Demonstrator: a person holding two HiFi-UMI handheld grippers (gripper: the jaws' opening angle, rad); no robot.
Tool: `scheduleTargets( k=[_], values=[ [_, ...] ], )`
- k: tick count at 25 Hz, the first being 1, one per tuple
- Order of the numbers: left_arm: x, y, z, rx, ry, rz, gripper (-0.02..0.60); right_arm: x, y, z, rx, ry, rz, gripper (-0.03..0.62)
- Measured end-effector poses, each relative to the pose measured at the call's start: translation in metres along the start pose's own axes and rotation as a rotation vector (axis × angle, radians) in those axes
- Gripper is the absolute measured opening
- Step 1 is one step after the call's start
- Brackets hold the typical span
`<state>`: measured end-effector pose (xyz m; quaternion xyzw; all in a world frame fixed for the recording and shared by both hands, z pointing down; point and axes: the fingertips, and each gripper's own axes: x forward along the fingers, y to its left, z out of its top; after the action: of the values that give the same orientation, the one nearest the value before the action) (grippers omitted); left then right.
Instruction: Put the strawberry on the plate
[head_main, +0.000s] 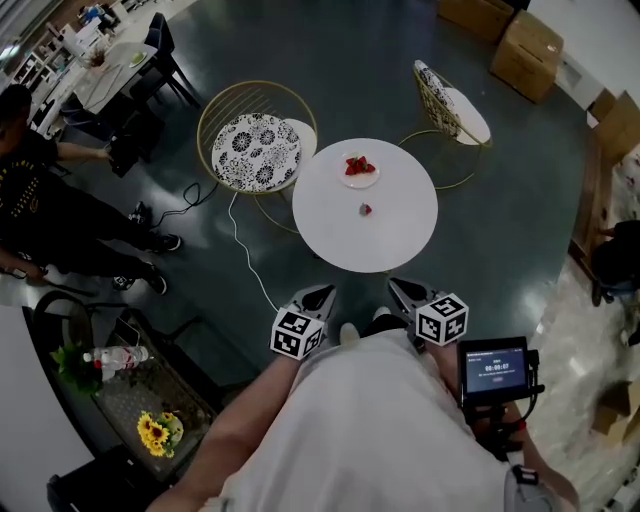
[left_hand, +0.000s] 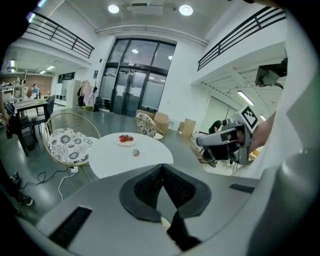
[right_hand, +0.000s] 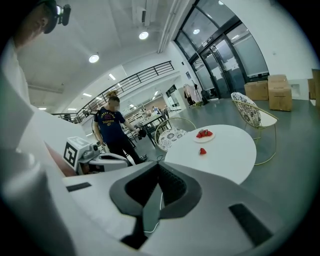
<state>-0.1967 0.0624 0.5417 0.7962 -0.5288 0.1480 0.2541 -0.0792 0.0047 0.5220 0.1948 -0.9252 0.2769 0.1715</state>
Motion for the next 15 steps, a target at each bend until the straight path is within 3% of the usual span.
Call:
scheduleTargets(
  k=[8, 15],
  values=[
    [0.018, 0.016, 0.009, 0.015, 0.032, -0.008, 0.008, 0.021, -0.017, 0.007, 0.021, 0.015, 0.002, 0.008],
    [0.046, 0.038, 0.027, 0.002, 0.065, 0.009, 0.008, 0.047, -0.043, 0.035, 0.003, 0.029, 0.032, 0.008]
  ],
)
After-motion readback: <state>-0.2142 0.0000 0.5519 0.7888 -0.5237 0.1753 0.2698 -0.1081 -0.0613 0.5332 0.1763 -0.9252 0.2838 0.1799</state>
